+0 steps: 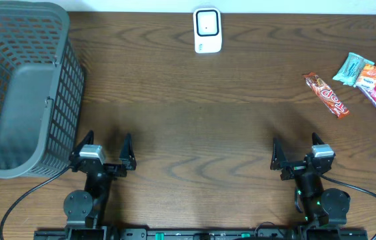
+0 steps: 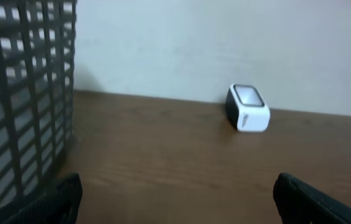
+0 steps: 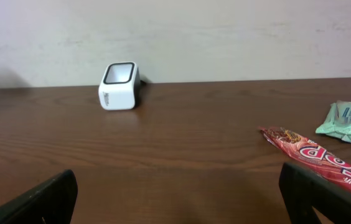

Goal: Scan the item barcode

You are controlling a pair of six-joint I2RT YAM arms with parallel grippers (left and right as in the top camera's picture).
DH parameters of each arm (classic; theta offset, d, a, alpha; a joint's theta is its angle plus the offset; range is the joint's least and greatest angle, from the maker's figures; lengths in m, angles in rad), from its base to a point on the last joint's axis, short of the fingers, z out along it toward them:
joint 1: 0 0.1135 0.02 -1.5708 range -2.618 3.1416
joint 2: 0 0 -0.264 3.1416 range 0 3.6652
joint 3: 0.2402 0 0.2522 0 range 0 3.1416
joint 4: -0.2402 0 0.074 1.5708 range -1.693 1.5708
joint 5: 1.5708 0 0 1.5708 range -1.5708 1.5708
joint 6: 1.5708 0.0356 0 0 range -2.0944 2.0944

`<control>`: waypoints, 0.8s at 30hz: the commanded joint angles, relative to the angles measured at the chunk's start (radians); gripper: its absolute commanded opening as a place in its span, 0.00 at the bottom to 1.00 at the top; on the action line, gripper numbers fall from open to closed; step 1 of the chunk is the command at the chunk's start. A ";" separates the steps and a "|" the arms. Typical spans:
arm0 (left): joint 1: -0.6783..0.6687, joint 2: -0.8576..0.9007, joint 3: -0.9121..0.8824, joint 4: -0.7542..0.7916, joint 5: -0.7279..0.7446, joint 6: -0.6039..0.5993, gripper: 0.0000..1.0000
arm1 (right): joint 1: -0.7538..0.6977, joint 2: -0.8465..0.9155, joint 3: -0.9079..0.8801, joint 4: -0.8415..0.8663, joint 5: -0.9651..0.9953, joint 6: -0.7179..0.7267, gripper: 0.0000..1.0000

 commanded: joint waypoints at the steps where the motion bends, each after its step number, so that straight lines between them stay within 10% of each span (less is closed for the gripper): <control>1: 0.004 -0.009 -0.002 -0.039 0.018 0.027 0.98 | -0.007 -0.006 -0.001 -0.004 0.008 0.009 0.99; 24: 0.004 -0.009 -0.002 -0.128 0.100 0.147 0.98 | -0.007 -0.006 -0.001 -0.004 0.008 0.009 0.99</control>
